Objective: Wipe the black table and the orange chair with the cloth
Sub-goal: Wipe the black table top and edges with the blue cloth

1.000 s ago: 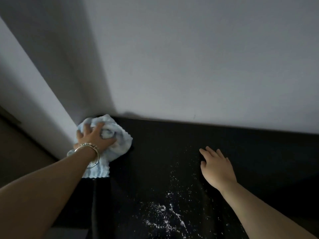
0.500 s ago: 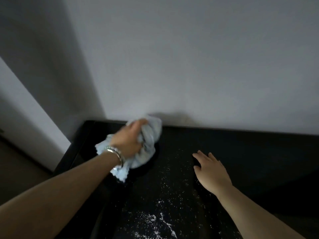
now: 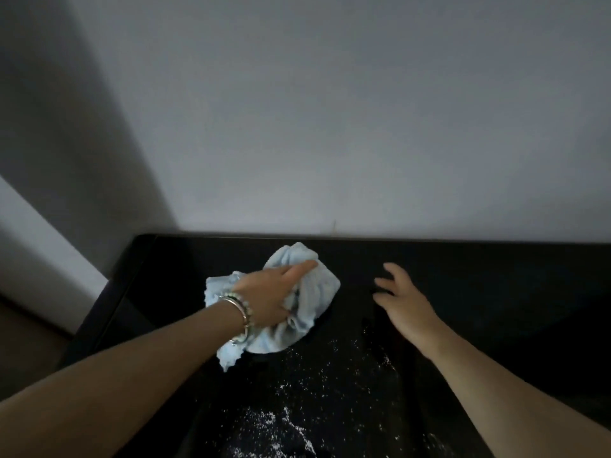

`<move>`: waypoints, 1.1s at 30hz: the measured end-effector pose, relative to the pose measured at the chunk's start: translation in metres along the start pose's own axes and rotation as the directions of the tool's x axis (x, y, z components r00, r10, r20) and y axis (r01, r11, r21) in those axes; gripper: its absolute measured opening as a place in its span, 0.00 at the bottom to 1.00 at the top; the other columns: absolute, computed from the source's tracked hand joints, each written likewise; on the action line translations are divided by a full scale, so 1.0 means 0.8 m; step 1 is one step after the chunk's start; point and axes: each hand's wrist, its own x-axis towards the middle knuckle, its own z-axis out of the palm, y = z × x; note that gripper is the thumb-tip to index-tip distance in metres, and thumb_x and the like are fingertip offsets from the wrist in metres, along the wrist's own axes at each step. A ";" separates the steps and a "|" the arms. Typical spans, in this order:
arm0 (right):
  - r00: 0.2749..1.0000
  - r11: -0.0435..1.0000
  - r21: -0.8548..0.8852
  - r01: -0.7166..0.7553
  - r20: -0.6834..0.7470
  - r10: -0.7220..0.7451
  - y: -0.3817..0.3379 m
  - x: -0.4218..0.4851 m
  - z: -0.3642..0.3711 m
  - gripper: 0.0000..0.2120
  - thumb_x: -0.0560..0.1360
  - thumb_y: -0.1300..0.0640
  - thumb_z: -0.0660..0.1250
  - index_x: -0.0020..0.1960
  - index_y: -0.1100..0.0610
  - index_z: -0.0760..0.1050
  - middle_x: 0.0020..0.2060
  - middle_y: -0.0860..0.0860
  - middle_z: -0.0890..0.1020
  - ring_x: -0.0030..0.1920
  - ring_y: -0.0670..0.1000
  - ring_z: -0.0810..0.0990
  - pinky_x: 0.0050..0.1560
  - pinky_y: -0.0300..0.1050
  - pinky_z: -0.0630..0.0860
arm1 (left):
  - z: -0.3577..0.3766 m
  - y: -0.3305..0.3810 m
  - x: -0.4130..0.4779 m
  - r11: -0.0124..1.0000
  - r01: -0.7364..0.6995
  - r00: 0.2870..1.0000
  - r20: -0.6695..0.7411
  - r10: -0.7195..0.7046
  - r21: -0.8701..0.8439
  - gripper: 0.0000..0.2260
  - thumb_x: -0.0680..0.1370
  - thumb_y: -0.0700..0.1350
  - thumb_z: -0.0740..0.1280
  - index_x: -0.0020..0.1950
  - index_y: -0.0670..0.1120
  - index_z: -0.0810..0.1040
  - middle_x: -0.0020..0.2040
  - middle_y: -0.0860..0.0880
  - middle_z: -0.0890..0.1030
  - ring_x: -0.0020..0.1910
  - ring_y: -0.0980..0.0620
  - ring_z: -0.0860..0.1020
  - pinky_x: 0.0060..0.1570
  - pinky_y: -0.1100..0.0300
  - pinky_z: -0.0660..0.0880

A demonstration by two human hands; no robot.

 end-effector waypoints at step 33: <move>1.000 0.807 -0.590 0.007 0.001 -0.008 0.040 0.010 -0.016 0.26 0.81 0.54 0.55 0.77 0.51 0.51 0.77 0.49 0.47 0.77 0.54 0.43 0.74 0.57 0.44 | 0.005 0.110 -0.042 0.993 -0.105 0.994 0.033 0.107 -0.051 0.23 0.74 0.50 0.63 0.68 0.60 0.63 0.60 0.57 0.75 0.58 0.52 0.76 0.51 0.55 0.76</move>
